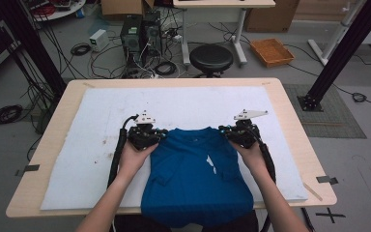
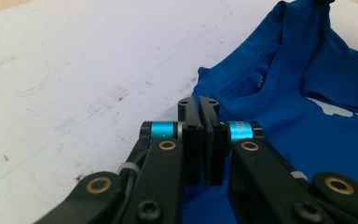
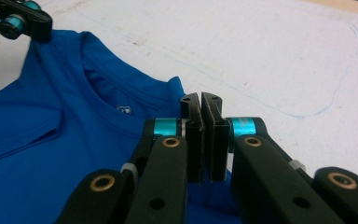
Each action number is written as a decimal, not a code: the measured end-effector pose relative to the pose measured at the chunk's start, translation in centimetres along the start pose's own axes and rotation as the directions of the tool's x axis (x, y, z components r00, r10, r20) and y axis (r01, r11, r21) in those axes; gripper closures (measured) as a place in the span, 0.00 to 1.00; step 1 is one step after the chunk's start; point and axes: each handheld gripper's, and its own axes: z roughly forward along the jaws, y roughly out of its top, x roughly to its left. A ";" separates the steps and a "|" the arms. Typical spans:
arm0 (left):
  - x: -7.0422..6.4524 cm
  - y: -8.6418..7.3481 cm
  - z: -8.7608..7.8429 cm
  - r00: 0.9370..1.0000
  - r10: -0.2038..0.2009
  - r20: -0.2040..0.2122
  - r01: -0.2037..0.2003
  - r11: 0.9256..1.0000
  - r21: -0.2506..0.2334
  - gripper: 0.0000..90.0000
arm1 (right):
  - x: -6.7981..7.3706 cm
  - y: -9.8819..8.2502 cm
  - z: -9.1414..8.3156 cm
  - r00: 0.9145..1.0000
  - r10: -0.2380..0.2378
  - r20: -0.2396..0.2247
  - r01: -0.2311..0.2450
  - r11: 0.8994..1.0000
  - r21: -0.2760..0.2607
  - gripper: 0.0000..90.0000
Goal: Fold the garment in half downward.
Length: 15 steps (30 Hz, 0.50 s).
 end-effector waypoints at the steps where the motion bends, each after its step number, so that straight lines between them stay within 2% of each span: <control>1: -0.1 0.0 -0.2 1.000 0.003 0.001 -0.003 1.000 -0.001 0.98 | 0.2 0.0 -0.2 1.000 -0.003 -0.004 0.003 1.000 -0.002 0.98; 6: -0.6 0.0 -1.0 1.000 0.008 0.002 -0.008 1.000 -0.017 0.98 | 0.7 -0.1 -0.8 1.000 -0.018 -0.015 0.018 1.000 -0.024 0.98; 15: -2.0 0.0 -2.7 0.999 0.039 0.022 -0.039 0.999 -0.029 0.98 | 0.9 -1.4 -2.5 0.999 0.007 -0.048 -0.010 0.998 -0.059 0.98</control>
